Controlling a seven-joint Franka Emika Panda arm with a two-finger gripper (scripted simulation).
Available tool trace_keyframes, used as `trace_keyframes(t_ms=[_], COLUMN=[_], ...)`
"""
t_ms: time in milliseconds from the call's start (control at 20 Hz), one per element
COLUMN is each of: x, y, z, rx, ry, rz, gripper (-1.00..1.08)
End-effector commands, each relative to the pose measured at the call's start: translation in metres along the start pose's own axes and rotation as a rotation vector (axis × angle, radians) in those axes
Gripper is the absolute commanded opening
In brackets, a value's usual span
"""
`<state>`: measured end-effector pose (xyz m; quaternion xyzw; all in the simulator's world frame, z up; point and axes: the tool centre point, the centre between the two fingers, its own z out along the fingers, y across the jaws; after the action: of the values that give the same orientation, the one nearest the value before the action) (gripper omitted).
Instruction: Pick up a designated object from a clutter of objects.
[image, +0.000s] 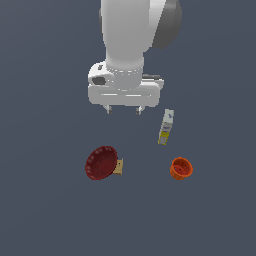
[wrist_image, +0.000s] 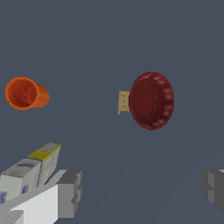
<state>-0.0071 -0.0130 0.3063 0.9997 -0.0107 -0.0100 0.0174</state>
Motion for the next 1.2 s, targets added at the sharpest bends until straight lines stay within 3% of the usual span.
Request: trace_keyframes(t_ms=[0,550,1150], x=[-0.001,-0.021,-0.076], y=[-0.007,-0.076,-0.174], z=[0.003,0.033,0.081], rx=[0.001,0.013,0.031], ry=[0.001,0.009,0.016], rz=[0.004,0.053,0.138], gripper=[1.0,1.0,1.0])
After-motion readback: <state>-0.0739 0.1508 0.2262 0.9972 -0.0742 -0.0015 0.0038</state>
